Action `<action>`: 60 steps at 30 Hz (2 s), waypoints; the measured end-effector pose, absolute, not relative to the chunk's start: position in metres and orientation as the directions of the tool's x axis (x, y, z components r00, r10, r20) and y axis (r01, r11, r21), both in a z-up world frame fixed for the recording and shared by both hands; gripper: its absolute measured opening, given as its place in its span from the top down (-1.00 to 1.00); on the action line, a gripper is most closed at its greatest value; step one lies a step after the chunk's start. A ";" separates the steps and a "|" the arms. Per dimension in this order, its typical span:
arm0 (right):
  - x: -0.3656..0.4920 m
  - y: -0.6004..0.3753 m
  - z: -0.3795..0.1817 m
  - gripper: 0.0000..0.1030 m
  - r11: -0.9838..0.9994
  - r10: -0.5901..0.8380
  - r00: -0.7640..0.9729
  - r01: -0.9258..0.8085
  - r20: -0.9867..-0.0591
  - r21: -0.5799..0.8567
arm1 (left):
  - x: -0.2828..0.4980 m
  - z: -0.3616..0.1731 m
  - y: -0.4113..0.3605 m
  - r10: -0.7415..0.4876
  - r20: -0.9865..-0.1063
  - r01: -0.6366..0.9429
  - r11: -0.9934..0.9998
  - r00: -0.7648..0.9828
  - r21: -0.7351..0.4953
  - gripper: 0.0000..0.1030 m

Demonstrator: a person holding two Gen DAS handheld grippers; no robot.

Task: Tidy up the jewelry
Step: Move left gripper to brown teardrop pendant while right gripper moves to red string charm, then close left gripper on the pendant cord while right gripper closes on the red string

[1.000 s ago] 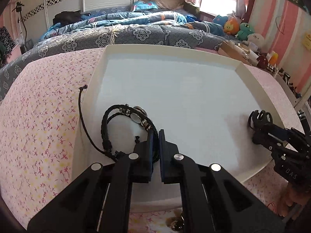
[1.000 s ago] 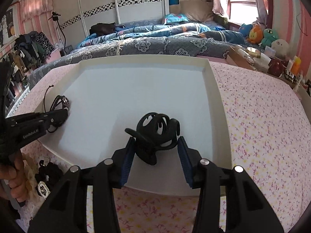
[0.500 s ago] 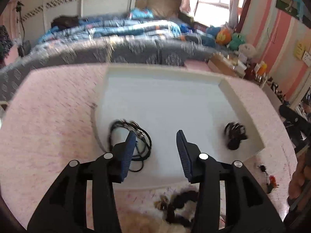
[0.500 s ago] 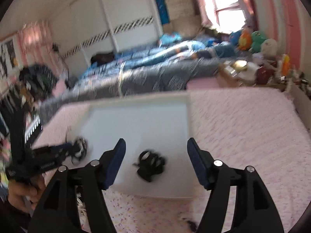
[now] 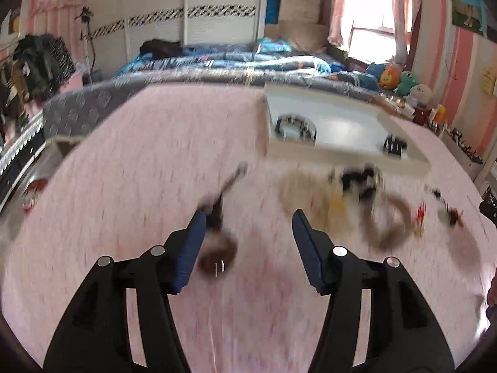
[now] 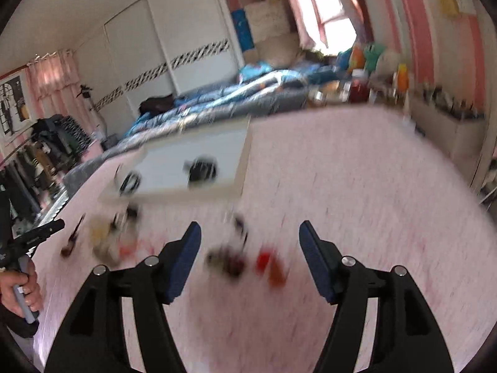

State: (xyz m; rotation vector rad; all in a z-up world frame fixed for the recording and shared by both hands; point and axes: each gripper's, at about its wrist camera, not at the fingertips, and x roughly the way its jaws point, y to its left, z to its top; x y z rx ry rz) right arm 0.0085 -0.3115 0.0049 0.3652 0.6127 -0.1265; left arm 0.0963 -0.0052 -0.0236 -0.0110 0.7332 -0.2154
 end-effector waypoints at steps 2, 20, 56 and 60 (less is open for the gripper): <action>0.002 -0.297 -0.004 -0.28 0.936 0.020 0.806 0.193 -0.591 0.295 | 0.085 -0.035 0.001 -0.205 -0.679 0.177 0.978 0.705 -0.111 -0.09; 0.010 -0.283 -0.014 -0.17 0.940 -0.074 0.767 0.267 -0.638 0.212 | 0.084 -0.050 -0.013 -0.195 -0.734 0.196 0.977 0.650 -0.087 -0.12; 0.107 -0.189 -0.031 0.91 0.984 0.055 0.645 0.092 -0.762 0.149 | 0.128 -0.056 0.003 -0.147 -0.773 0.230 0.973 0.617 -0.001 0.28; 0.102 -0.194 -0.028 0.92 0.981 0.053 0.664 0.107 -0.746 0.164 | 0.130 -0.055 0.008 -0.193 -0.766 0.247 0.968 0.613 -0.046 0.46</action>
